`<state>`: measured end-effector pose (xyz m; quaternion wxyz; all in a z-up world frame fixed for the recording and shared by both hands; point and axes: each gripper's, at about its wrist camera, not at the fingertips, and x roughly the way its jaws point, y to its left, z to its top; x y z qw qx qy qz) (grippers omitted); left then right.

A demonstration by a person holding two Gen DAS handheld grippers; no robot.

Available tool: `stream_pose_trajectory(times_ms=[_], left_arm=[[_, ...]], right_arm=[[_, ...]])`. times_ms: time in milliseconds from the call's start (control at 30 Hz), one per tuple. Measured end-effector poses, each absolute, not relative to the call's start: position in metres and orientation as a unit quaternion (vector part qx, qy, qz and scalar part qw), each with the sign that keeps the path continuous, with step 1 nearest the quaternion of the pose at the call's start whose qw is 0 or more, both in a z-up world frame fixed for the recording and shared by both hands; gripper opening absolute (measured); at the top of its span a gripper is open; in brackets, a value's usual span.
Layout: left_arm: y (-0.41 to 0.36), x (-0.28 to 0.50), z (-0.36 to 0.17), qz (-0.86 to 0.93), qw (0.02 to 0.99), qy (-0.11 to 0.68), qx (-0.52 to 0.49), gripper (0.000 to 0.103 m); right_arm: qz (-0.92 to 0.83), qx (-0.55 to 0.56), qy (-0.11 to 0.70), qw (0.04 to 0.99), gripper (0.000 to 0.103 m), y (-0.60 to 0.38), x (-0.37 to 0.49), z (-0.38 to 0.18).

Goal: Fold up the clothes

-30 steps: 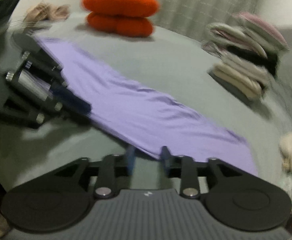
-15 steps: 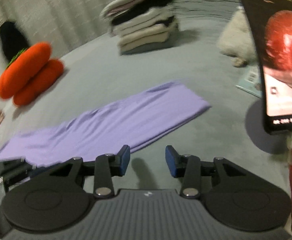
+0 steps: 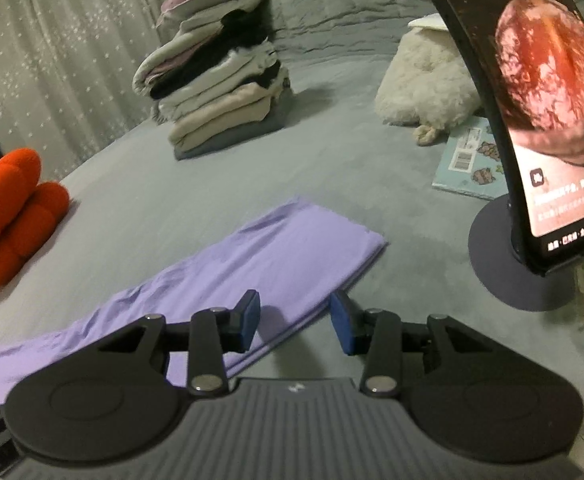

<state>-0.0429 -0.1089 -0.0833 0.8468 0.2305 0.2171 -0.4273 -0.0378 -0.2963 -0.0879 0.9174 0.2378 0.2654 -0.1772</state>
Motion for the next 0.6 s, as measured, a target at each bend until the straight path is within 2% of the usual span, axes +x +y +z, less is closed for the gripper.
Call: stream_pose_trajectory(times_ms=[167,267,300,333,367,600], left_arm=[[-0.109,-0.043,-0.083,-0.430,0.846,0.217,0.230,0.024],[-0.111,-0.044,-0.083,-0.434,0.843,0.215,0.232,0.017],[-0.112,-0.045,-0.083,-0.436,0.843,0.215,0.232,0.010],[-0.112,-0.045,-0.083,-0.438,0.842,0.214,0.233,0.002],[-0.113,-0.045,-0.082,-0.437,0.843,0.214,0.230,0.002],[-0.107,-0.041,-0.072,-0.458,0.839,0.228,0.186,0.001]], right_arm=[[-0.199,0.230,0.249,0.919,0.036,-0.297,-0.033,-0.091],[-0.214,0.212,0.240,0.923,0.027,-0.297,-0.030,-0.094],[-0.217,0.203,0.239,0.925,0.021,-0.296,-0.029,-0.095],[-0.220,0.193,0.237,0.926,0.010,-0.295,-0.027,-0.095],[-0.220,0.183,0.238,0.928,0.004,-0.295,-0.026,-0.095],[-0.247,0.107,0.236,0.934,0.002,-0.285,-0.033,-0.087]])
